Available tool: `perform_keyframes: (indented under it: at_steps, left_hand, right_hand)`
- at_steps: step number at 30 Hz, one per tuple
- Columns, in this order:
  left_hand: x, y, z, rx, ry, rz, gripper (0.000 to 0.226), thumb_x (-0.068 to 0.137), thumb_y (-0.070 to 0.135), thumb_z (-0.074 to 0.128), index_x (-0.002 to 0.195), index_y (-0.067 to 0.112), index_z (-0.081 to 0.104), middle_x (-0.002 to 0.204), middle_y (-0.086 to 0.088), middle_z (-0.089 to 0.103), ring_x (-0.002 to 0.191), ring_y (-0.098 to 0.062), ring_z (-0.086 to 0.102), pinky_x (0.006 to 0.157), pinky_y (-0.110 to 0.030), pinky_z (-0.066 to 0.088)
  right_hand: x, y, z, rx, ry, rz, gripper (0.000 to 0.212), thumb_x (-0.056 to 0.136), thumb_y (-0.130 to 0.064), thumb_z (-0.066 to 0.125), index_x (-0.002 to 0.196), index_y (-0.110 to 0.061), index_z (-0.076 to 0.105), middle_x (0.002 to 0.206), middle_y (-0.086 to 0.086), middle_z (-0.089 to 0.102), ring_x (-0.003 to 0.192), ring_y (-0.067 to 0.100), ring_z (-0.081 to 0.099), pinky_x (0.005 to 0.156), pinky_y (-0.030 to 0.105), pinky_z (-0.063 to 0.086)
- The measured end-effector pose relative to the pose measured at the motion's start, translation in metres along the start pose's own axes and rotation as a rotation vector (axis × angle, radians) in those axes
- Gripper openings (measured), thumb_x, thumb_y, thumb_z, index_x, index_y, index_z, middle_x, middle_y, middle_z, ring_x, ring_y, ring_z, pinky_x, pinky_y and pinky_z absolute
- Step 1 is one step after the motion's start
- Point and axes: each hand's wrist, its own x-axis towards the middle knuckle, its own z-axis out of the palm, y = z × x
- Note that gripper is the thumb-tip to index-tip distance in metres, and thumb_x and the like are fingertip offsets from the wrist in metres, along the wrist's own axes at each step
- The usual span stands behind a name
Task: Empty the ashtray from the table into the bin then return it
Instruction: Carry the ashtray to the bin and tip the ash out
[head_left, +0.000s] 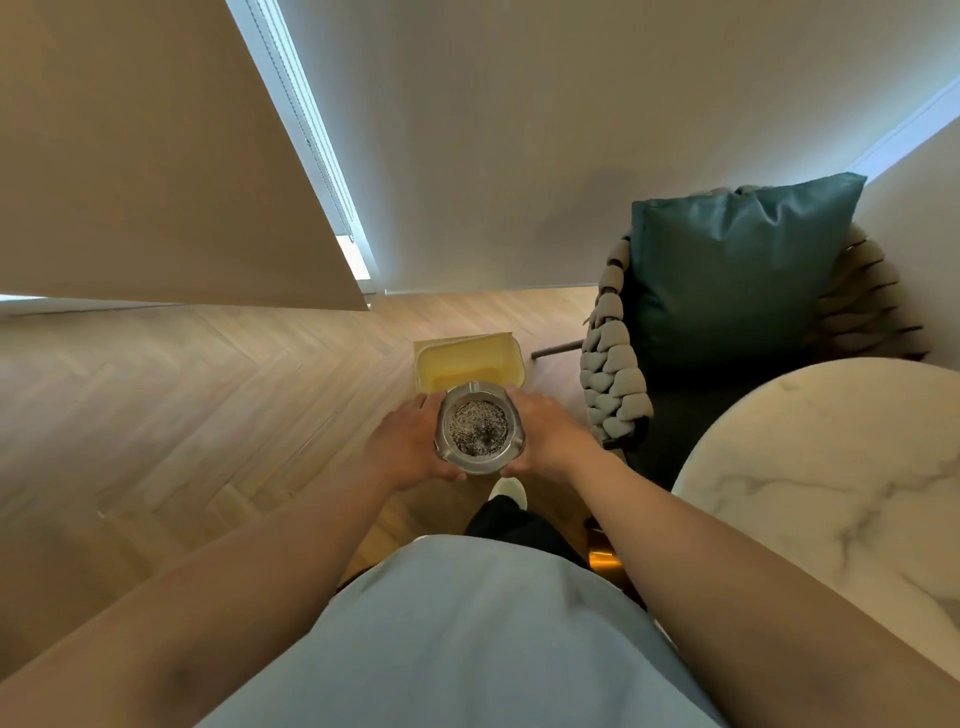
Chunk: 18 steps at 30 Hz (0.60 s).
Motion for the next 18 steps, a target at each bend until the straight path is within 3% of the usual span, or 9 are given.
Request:
perform_keyframes:
  at_steps: [10,18]
  left_hand:
    - [0.042,-0.003,0.005,-0.064,0.050,-0.136,0.120,0.048,0.055,0.088,0.145,0.018,0.028,0.136,-0.004,0.048,0.122,-0.024,0.048,0.100,-0.043,0.042]
    - [0.086,-0.041,0.022,-0.115,-0.011,-0.117,0.119,0.050,0.055,0.087,0.146,0.022,0.026,0.135,0.002,0.047,0.120,-0.021,0.049,0.097,-0.043,0.045]
  right_hand:
    - [0.065,0.024,-0.019,-0.041,-0.114,-0.065,0.118,0.061,-0.035,0.092,0.152,-0.018,0.019,0.141,0.009,0.046,0.131,0.031,0.040,0.104,0.050,0.043]
    - [0.111,0.045,0.009,0.010,-0.105,-0.032,0.119,0.062,-0.034,0.091,0.153,-0.019,0.016,0.142,0.004,0.046,0.133,0.026,0.040,0.105,0.049,0.043]
